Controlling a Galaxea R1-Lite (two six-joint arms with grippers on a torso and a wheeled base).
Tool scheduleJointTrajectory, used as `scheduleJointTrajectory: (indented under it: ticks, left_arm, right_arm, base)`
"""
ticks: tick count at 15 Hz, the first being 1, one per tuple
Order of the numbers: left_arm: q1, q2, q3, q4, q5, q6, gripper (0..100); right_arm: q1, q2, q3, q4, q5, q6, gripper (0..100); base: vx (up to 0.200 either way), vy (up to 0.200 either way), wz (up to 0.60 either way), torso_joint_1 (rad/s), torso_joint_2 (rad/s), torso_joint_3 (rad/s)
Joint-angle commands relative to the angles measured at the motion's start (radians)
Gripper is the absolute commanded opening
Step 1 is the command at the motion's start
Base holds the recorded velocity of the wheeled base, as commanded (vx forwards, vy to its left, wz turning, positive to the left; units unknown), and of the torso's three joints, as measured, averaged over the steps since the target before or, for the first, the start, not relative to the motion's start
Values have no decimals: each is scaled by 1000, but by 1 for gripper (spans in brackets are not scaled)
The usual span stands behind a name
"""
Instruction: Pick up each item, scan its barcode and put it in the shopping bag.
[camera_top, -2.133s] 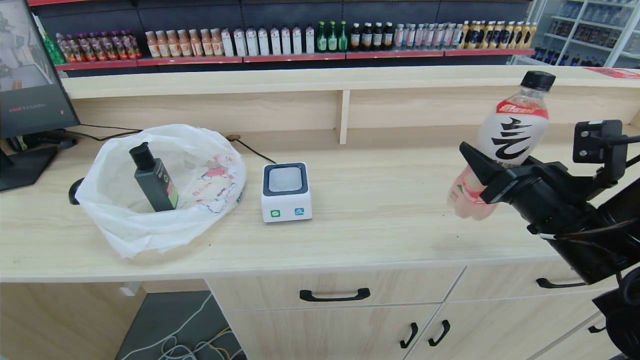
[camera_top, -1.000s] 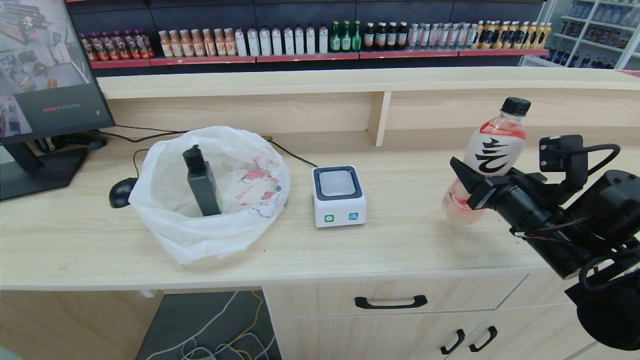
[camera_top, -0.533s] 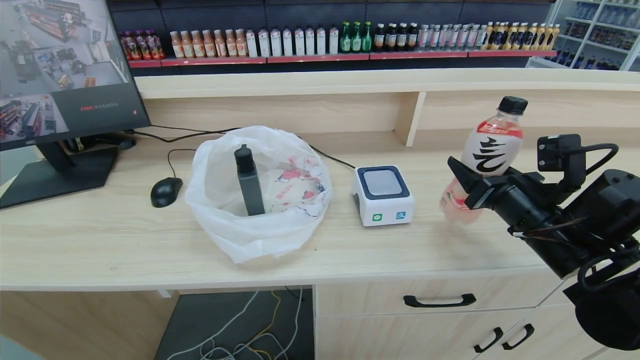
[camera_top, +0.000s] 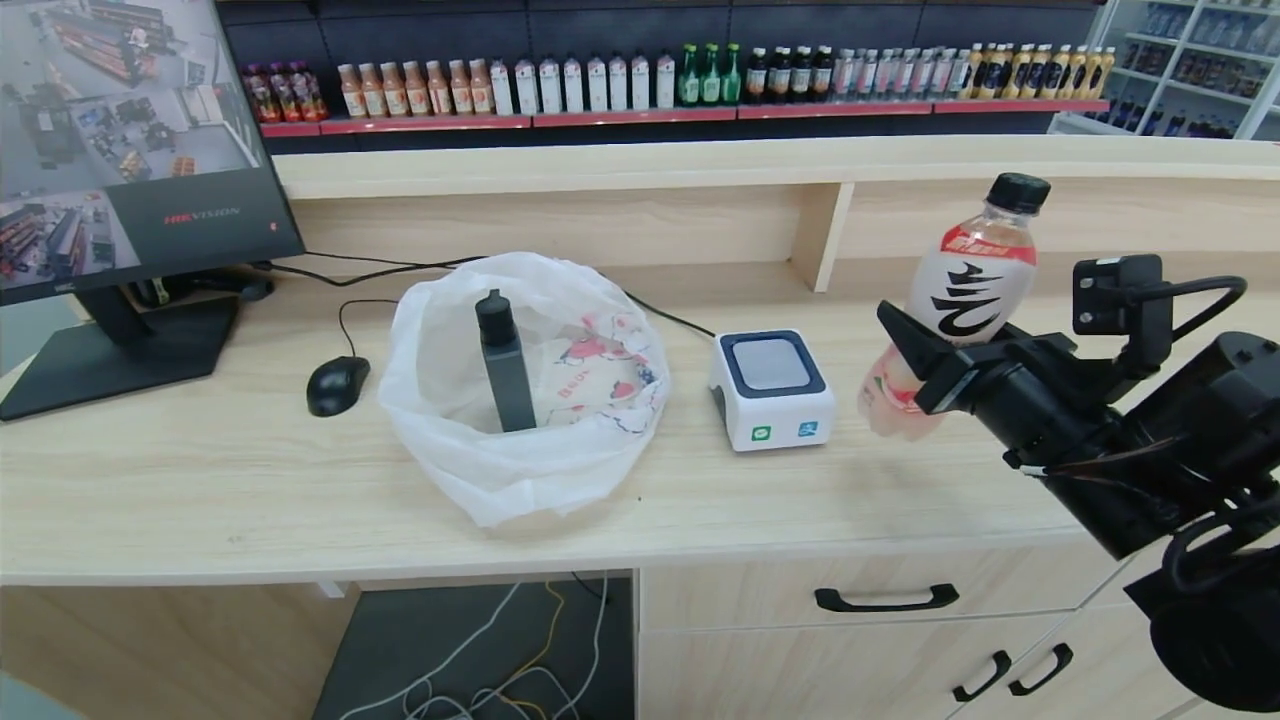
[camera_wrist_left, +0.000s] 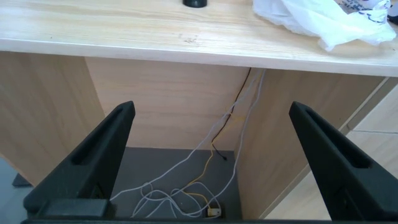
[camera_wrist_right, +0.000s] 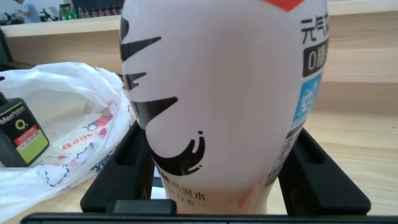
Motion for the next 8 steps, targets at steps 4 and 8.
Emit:
scheduleJointTrajectory:
  ticks: [4, 8]
  left_arm:
    - [0, 0, 0, 0, 1, -1, 100]
    - [0, 0, 0, 0, 1, -1, 100]
  right_arm:
    - [80, -24, -8, 0, 1, 1, 0]
    - [175, -6, -45, 0, -59, 75, 0]
  base:
    - [0, 0, 0, 0, 0, 0]
    - [0, 0, 0, 0, 0, 0]
